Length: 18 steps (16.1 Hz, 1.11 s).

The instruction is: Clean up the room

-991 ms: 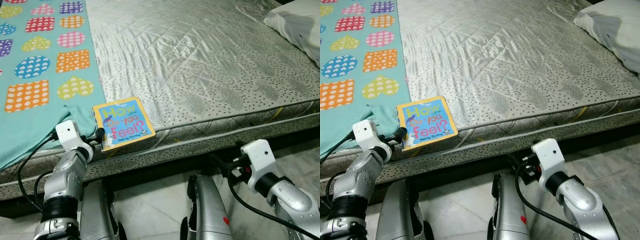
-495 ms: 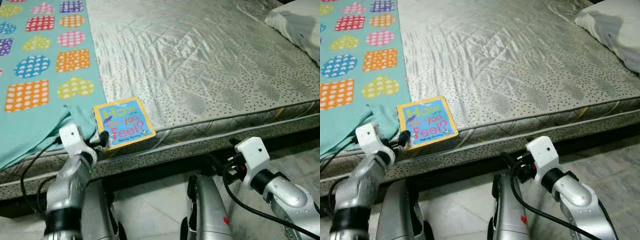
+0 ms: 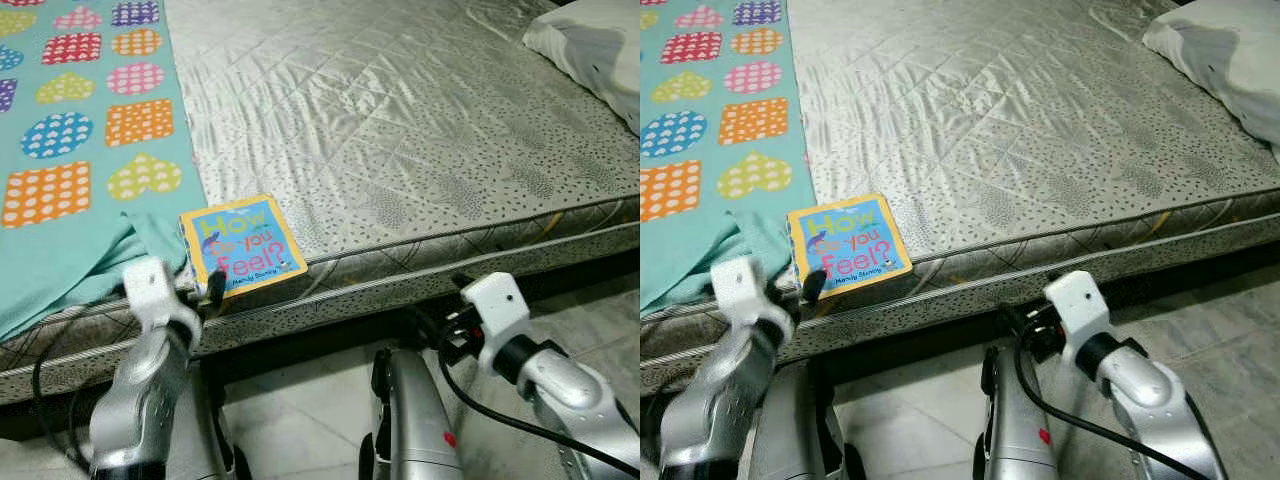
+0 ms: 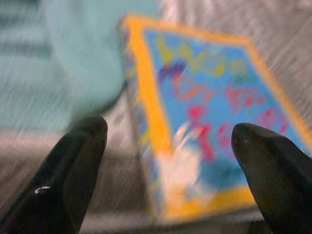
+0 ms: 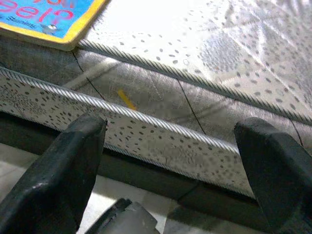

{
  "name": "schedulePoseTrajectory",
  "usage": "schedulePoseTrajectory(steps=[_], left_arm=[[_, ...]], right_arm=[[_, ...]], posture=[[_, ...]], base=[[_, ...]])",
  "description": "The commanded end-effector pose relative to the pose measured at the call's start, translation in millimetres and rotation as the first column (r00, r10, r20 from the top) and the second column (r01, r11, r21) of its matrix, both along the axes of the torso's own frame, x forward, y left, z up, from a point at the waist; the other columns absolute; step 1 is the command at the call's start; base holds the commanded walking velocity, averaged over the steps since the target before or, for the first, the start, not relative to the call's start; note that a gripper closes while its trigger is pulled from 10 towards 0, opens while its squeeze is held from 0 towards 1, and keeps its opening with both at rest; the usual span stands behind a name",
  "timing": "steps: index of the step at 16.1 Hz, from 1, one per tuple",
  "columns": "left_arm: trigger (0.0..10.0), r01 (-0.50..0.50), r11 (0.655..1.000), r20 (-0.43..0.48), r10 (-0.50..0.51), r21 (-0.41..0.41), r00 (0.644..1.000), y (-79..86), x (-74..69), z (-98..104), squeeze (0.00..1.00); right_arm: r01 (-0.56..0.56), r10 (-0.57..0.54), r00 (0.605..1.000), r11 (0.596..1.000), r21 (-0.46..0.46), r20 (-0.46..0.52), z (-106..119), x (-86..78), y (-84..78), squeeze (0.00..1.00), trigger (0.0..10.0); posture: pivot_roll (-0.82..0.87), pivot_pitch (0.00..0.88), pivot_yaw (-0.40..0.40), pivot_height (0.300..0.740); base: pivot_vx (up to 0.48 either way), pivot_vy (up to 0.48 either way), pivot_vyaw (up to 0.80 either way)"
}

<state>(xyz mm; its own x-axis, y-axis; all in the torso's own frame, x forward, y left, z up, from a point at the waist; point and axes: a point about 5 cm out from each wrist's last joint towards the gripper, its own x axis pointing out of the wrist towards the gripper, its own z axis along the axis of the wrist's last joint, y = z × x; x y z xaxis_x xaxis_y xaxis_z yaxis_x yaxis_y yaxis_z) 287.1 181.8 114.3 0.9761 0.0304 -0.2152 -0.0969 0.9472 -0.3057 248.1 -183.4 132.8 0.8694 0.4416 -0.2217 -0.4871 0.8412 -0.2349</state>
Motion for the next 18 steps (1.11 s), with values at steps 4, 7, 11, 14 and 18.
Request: schedulePoseTrajectory(steps=[4,7,11,14,18], left_arm=[[10.0,0.008,1.000,0.030,-0.008,0.011,1.000,3.1,7.4,9.3,0.00],[10.0,-0.026,1.000,-0.046,0.025,-0.010,0.999,15.7,6.6,-12.3,0.00],[10.0,-0.023,0.999,-0.075,0.020,-0.034,0.997,24.0,16.4,-22.4,0.00],[10.0,0.007,0.999,-0.075,-0.010,-0.051,0.997,18.3,24.6,-22.1,0.00],[10.0,0.069,0.994,-0.141,-0.081,-0.086,0.987,7.8,29.8,-34.7,0.00]], right_arm=[[0.006,-0.005,1.000,1.000,-0.012,0.020,0.0,1.4,-0.2,0.00,10.0],[0.021,-0.021,1.000,1.000,-0.017,0.018,-3.5,-1.0,-3.1,0.00,10.0],[0.027,-0.025,0.999,0.999,-0.035,0.035,0.6,1.5,-7.3,0.00,10.0],[0.029,-0.028,0.999,0.999,-0.039,0.038,0.5,1.3,-7.7,0.00,10.0],[0.019,-0.017,0.999,0.999,-0.050,0.042,-0.2,-0.5,-4.7,0.00,10.0]], posture=[[-0.11,0.145,-0.025,0.484],[-0.11,0.147,-0.023,0.484],[-0.13,0.151,-0.026,0.484],[-0.13,0.154,-0.028,0.484],[-0.14,0.158,-0.030,0.484]], base=[[0.000,0.000,0.00],[0.000,0.000,0.00],[0.000,0.000,0.00],[0.000,0.000,0.00],[0.000,0.000,0.00]])
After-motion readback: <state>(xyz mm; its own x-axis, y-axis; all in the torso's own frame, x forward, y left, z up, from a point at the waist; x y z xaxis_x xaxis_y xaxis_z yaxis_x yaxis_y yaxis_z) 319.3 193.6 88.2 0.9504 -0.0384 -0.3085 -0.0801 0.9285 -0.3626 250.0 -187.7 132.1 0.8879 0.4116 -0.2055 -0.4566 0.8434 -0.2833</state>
